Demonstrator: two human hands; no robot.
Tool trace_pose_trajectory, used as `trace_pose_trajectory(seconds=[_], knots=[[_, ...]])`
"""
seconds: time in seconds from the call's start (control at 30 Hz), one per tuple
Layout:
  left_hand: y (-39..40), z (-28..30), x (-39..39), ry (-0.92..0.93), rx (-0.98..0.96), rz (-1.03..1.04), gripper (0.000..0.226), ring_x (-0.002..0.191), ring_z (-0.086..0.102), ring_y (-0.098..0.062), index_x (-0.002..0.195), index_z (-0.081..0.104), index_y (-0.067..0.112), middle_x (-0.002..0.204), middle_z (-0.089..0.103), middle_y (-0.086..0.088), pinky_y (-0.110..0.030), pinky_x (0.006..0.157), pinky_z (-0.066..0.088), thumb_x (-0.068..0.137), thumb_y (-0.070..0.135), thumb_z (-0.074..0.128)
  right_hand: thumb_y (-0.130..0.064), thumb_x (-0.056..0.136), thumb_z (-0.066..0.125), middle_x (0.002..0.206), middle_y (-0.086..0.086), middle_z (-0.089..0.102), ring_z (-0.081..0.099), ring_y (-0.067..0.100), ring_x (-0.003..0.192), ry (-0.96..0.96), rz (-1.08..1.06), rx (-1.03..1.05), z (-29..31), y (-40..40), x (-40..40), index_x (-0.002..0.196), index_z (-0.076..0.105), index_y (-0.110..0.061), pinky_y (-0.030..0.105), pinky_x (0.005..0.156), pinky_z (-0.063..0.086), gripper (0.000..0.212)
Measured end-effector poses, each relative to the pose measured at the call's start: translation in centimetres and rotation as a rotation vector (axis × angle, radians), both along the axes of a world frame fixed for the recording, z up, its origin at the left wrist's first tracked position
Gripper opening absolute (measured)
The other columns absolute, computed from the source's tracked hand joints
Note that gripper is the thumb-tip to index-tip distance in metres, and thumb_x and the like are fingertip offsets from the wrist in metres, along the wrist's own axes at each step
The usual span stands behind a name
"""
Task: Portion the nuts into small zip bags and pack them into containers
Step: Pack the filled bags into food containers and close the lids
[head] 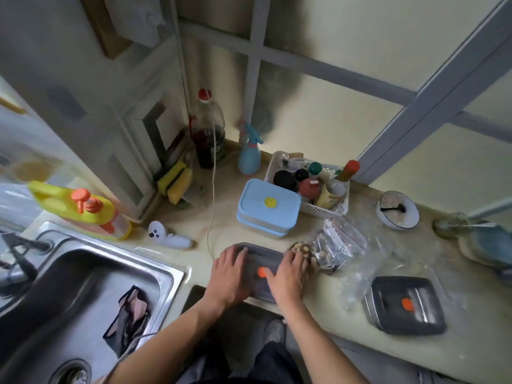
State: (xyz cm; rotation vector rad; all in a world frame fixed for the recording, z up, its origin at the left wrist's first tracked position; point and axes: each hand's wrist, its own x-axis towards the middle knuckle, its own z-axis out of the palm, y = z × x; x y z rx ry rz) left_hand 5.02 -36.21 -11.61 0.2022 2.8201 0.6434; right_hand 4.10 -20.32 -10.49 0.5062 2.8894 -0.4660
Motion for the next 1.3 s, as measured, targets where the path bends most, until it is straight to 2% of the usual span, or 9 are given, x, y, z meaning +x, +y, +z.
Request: trace_pose_trajectory(seconds=[0.07, 0.1, 0.17, 0.37, 0.57, 0.77, 0.97, 1.13, 1.3], knots=[[1.1, 0.1, -0.7, -0.056, -0.116, -0.227, 0.115, 0.151, 0.017, -0.036, 0.159, 0.019, 0.018, 0.162, 0.014, -0.012, -0.052, 0.122, 0.022, 0.065, 0.047, 0.079, -0.058, 0.073, 0.081, 0.148, 0.017, 0.039, 0.039, 0.038, 0.136, -0.161, -0.133, -0.062, 0.0, 1.3, -0.5, 0.141, 0.047, -0.006, 0.043, 0.114, 0.035, 0.092], [1.6, 0.2, -1.0, -0.103, -0.188, -0.314, 0.120, 0.154, 0.003, -0.034, 0.161, 0.006, 0.023, 0.166, 0.001, -0.012, -0.051, 0.125, 0.007, 0.069, 0.047, 0.080, -0.060, 0.073, 0.080, 0.153, 0.017, 0.034, 0.036, 0.036, 0.140, -0.216, -0.156, -0.096, 0.2, 1.7, -0.8, 0.145, 0.044, -0.005, 0.041, 0.116, 0.032, 0.097], [2.4, 0.3, -1.9, -0.138, -0.325, -0.416, 0.125, 0.154, -0.012, -0.033, 0.160, -0.007, 0.030, 0.166, -0.014, -0.013, -0.051, 0.124, -0.004, 0.072, 0.047, 0.082, -0.058, 0.074, 0.082, 0.156, 0.018, 0.032, 0.035, 0.035, 0.143, -0.257, -0.152, -0.121, 0.4, 2.0, -1.3, 0.146, 0.044, -0.005, 0.039, 0.117, 0.033, 0.098], [3.4, -0.3, -3.2, -0.158, -0.479, -0.432, 0.147, 0.153, -0.007, -0.036, 0.158, -0.014, 0.028, 0.166, -0.009, -0.013, -0.055, 0.122, 0.004, 0.058, 0.058, 0.089, -0.048, 0.077, 0.085, 0.149, 0.018, 0.036, 0.039, 0.034, 0.138, -0.296, -0.157, 0.012, 1.1, 0.7, -2.0, 0.145, 0.042, 0.001, 0.040, 0.107, 0.045, 0.095], [3.8, 0.5, -3.3, -0.161, -0.525, -0.412, 0.150, 0.153, -0.002, -0.035, 0.158, -0.012, 0.016, 0.166, -0.001, -0.011, -0.056, 0.120, 0.009, 0.056, 0.058, 0.090, -0.048, 0.076, 0.085, 0.146, 0.017, 0.042, 0.041, 0.032, 0.135, -0.258, -0.140, 0.138, 1.8, -0.2, -2.1, 0.145, 0.033, -0.001, 0.038, 0.104, 0.046, 0.099], [3.6, 0.4, -3.0, -0.123, -0.493, -0.392, 0.151, 0.153, -0.001, -0.035, 0.157, -0.016, 0.016, 0.164, 0.000, -0.013, -0.055, 0.121, 0.009, 0.057, 0.058, 0.089, -0.049, 0.064, 0.093, 0.139, 0.019, 0.055, 0.059, 0.032, 0.128, -0.329, -0.205, -0.046, 2.4, 1.0, -2.9, 0.137, 0.031, -0.001, 0.037, 0.098, 0.051, 0.107], [2.6, 0.3, -2.2, -0.061, -0.358, -0.374, 0.144, 0.154, -0.007, -0.032, 0.150, -0.030, 0.024, 0.167, -0.008, -0.012, -0.051, 0.124, 0.008, 0.067, 0.053, 0.085, -0.040, 0.072, 0.090, 0.129, 0.012, 0.061, 0.061, 0.031, 0.120, -0.239, -0.148, -0.306, 2.3, 2.9, -2.4, 0.135, 0.034, -0.005, 0.035, 0.096, 0.049, 0.091], [2.0, 0.8, -2.7, -0.080, -0.231, -0.406, 0.140, 0.154, -0.010, -0.029, 0.145, -0.034, 0.033, 0.166, -0.010, -0.008, -0.050, 0.122, 0.003, 0.064, 0.065, 0.075, -0.030, 0.097, 0.066, 0.083, -0.001, 0.060, 0.062, 0.023, 0.081, -0.065, -0.220, -0.703, 1.9, 5.7, -2.9, 0.094, 0.055, -0.018, 0.031, 0.076, 0.052, 0.016], [4.8, 2.6, -3.2, -0.040, -0.004, -0.356, 0.108, 0.154, -0.016, -0.018, 0.158, -0.012, 0.031, 0.167, -0.011, 0.001, -0.054, 0.123, 0.001, 0.077, 0.087, 0.032, -0.023, 0.104, 0.057, 0.078, -0.001, 0.062, 0.058, 0.015, 0.075, 0.111, -0.280, -0.789, 4.1, 9.7, -4.9, 0.086, 0.062, -0.017, 0.032, 0.072, 0.047, 0.019]])
